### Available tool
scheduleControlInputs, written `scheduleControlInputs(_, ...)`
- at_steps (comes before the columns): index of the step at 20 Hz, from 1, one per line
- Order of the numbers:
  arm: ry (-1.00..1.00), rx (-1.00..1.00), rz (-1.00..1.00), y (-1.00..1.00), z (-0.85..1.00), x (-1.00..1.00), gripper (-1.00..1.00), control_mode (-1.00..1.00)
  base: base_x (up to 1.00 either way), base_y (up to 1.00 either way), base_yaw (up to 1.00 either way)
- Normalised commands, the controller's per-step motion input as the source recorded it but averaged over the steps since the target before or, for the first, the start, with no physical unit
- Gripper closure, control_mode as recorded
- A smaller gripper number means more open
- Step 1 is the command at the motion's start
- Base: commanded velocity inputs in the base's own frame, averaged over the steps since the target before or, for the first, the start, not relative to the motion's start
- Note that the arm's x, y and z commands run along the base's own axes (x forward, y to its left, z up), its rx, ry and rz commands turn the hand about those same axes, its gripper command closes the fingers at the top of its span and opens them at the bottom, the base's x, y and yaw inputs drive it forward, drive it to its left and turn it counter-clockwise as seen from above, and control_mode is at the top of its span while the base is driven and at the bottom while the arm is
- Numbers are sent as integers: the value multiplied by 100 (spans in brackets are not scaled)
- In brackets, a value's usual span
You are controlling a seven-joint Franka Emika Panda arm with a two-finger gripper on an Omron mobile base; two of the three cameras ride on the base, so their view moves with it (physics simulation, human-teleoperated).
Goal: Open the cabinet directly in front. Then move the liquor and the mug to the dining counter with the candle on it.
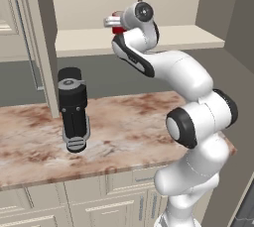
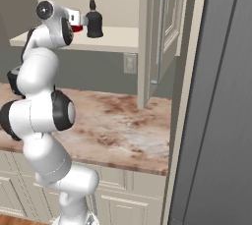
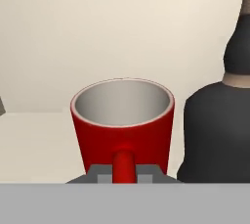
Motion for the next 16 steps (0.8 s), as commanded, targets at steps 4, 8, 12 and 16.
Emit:
scheduleControlInputs(4,-3,0,0,0,2,-1,100,-100,0,0,0)
scheduleControlInputs(8,-7,0,0,0,7,-30,100,-100,0,0,0)
scheduleControlInputs(12,-15,2,0,-1,27,-98,100,-100,0,0,0)
scheduleControlInputs(16,-4,2,0,-9,6,-100,100,-100,0,0,0)
